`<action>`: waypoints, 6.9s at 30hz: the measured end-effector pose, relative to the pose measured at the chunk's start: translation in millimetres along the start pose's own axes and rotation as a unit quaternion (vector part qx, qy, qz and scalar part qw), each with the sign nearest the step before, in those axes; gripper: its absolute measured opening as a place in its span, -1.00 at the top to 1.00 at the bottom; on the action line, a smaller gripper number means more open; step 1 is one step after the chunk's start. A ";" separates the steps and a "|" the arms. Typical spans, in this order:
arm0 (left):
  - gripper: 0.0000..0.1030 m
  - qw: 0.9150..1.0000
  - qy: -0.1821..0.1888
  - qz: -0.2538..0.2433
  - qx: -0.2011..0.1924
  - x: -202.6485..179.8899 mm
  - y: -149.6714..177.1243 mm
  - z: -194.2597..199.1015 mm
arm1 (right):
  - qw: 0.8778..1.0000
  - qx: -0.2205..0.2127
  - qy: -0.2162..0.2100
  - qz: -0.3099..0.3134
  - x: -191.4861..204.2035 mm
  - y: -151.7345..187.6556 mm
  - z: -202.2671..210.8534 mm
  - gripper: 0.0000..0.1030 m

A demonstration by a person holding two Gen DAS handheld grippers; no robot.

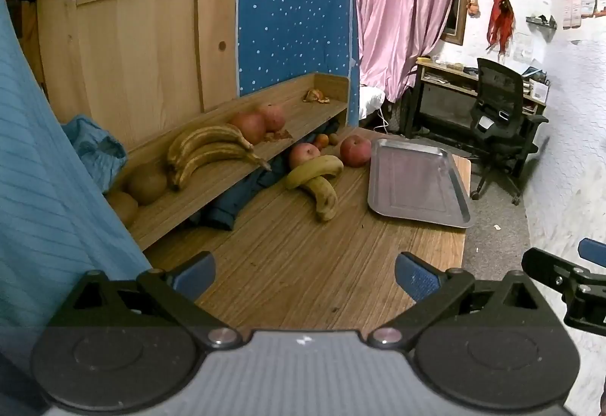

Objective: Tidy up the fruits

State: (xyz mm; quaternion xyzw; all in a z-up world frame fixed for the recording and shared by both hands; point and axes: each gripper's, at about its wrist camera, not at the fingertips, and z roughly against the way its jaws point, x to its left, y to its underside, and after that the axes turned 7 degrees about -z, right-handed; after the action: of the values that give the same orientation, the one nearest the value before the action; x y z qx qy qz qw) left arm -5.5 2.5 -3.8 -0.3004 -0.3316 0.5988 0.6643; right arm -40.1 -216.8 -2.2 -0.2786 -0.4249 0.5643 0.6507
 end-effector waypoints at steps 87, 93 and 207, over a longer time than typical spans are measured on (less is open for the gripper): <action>-1.00 0.967 -0.157 0.145 0.139 -53.0 -76.5 -184.1 | 0.967 0.077 -0.172 0.171 -110.5 -114.8 -186.5 -0.99; -1.00 0.964 -0.144 0.170 0.149 -36.9 -85.4 -233.7 | 0.953 0.120 -0.181 0.212 -90.3 -131.7 -247.7 -0.99; 0.22 0.980 0.034 0.063 0.187 -106.6 -137.3 -324.3 | 0.817 0.121 -0.327 0.459 -66.7 -203.2 -413.0 0.34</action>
State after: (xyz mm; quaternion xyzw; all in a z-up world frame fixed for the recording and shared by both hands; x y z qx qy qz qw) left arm 329.2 -118.2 -97.6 -0.2114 -0.1716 0.6806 0.6802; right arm 419.1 -275.6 -46.8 -0.1592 -0.3638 0.9024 0.1674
